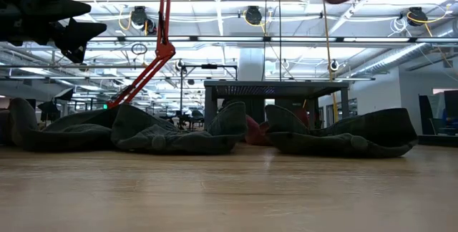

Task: Pick & Place hat
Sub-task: Put the bottom right cap on the shelf

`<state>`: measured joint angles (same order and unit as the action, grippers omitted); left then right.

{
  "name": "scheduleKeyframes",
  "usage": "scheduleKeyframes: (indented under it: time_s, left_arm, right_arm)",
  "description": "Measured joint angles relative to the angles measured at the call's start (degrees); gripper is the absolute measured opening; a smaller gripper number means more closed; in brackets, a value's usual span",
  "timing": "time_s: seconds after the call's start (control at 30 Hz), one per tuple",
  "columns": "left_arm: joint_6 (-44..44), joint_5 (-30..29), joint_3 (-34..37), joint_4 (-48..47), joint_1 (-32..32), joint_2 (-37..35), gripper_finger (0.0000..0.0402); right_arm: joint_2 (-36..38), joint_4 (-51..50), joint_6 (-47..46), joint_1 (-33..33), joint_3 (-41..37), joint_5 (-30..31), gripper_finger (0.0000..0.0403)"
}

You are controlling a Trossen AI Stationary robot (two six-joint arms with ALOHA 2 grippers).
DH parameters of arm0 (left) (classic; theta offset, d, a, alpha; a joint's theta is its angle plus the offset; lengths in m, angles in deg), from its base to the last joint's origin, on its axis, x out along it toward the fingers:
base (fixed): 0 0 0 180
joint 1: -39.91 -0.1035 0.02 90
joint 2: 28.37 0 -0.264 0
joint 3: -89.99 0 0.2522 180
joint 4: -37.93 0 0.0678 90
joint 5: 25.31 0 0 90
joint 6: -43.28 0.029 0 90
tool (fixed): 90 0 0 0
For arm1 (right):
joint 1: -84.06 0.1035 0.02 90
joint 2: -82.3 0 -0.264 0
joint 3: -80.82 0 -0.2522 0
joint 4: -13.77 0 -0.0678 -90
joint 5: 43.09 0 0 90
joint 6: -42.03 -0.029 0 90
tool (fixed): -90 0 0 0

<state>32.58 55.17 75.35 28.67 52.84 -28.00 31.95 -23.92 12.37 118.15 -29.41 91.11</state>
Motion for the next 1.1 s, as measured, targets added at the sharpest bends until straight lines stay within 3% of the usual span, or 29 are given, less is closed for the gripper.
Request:
scheduleKeyframes:
  time_s: [0.57, 0.7, 1.1]
  left_arm:
    - [-0.01, 0.00, -0.01, 0.01, -0.01, 0.00, 0.0207]
    - [0.97, 0.00, -0.01, -0.01, -0.02, 0.00, 0.0207]
    - [1.59, 0.00, -0.01, 0.01, -0.02, 0.00, 0.0207]
  right_arm:
    - [-10.20, 15.28, 7.34, -0.70, 0.00, 34.30, 0.0003]
    - [-13.45, 20.69, 12.37, -1.75, 0.00, 38.61, 0.0003]
    - [-20.91, 45.81, 39.28, -4.11, 0.00, 44.71, 0.0003]
